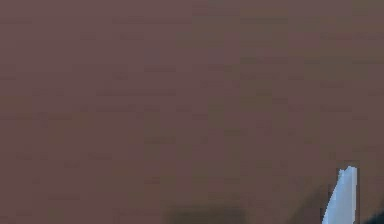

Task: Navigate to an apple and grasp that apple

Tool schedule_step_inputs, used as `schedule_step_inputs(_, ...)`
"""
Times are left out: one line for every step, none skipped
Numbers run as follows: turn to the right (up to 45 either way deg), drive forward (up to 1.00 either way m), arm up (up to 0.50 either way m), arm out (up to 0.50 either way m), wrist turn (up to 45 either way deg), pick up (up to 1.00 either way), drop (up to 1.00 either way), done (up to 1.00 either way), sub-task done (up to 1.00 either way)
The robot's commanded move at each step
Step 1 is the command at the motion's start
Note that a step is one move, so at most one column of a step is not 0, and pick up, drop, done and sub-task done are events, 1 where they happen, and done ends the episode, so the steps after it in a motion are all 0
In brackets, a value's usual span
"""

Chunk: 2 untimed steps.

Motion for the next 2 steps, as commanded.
schedule_step_inputs(0.0, 0.00, 0.10, 0.00, 0.0, 0.00, 0.00, 0.00, 0.00)
schedule_step_inputs(0.0, 0.00, 0.00, 0.00, 0.0, 0.00, 0.00, 1.00, 0.00)
